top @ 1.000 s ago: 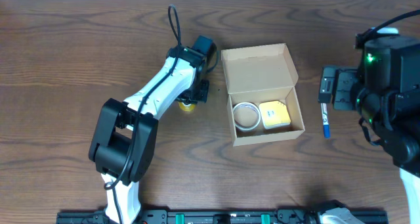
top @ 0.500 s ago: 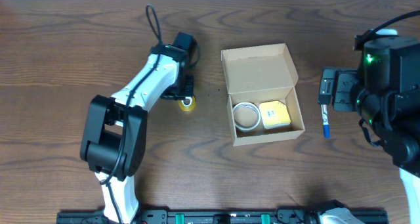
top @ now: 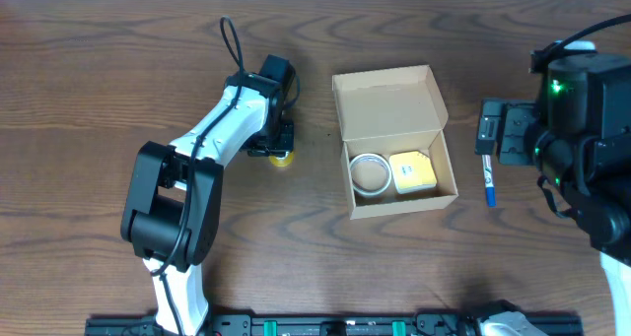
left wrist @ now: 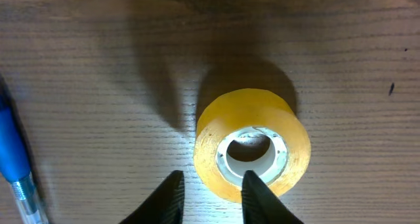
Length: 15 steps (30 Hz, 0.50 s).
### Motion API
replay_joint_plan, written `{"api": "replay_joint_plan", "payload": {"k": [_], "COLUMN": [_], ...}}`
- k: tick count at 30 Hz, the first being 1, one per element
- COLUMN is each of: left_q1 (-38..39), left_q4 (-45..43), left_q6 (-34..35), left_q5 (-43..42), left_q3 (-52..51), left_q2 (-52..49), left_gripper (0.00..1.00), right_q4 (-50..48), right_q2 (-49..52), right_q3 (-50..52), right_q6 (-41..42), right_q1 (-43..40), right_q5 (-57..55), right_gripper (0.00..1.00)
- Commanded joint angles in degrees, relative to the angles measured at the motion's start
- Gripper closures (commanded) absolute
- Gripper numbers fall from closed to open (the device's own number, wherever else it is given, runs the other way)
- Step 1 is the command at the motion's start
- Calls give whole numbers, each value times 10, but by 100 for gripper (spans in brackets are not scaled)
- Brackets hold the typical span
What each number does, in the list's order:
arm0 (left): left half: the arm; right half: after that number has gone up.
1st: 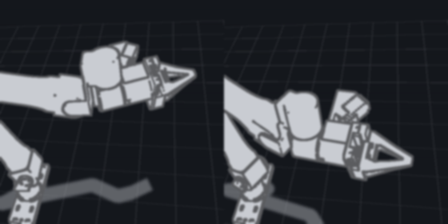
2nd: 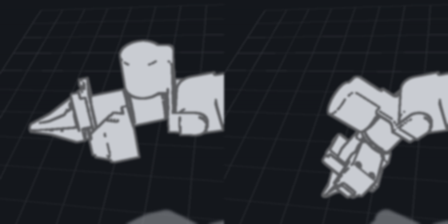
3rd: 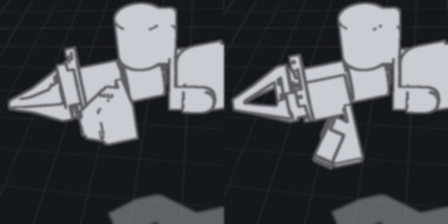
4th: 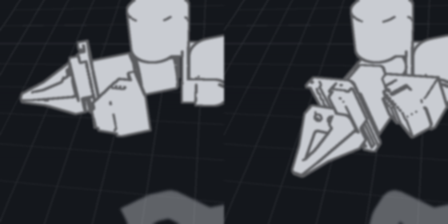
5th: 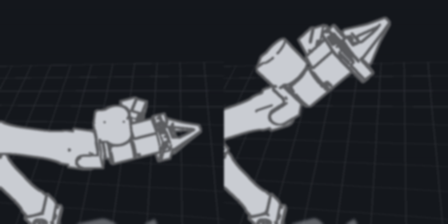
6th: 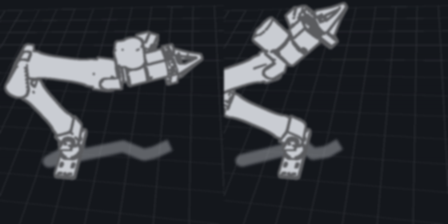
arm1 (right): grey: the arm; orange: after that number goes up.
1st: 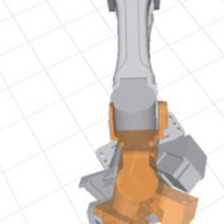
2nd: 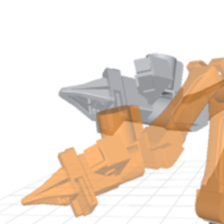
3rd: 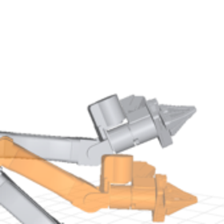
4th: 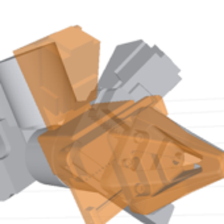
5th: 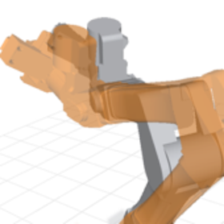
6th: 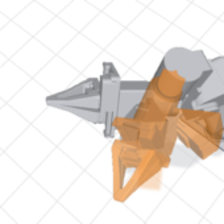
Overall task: Pack container
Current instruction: 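Lower the left gripper onto the yellow tape roll rim and grasp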
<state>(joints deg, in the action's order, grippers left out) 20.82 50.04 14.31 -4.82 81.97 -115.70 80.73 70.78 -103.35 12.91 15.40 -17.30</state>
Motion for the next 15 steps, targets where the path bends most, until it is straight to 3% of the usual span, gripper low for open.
{"api": "replay_joint_plan", "payload": {"k": [1, 15], "left_q1": [0, 0], "left_q4": [-1, -23], "left_q6": [-8, -8], "left_q5": [-6, 0], "left_q3": [-3, -3], "left_q2": [6, 6], "left_gripper": [67, 67], "right_q4": [-1, 5], "right_q2": [1, 1], "right_q3": [-8, -8], "right_q6": [-5, -5], "right_q1": [-4, -4], "right_q5": [9, 12], "right_gripper": [1, 1]}}
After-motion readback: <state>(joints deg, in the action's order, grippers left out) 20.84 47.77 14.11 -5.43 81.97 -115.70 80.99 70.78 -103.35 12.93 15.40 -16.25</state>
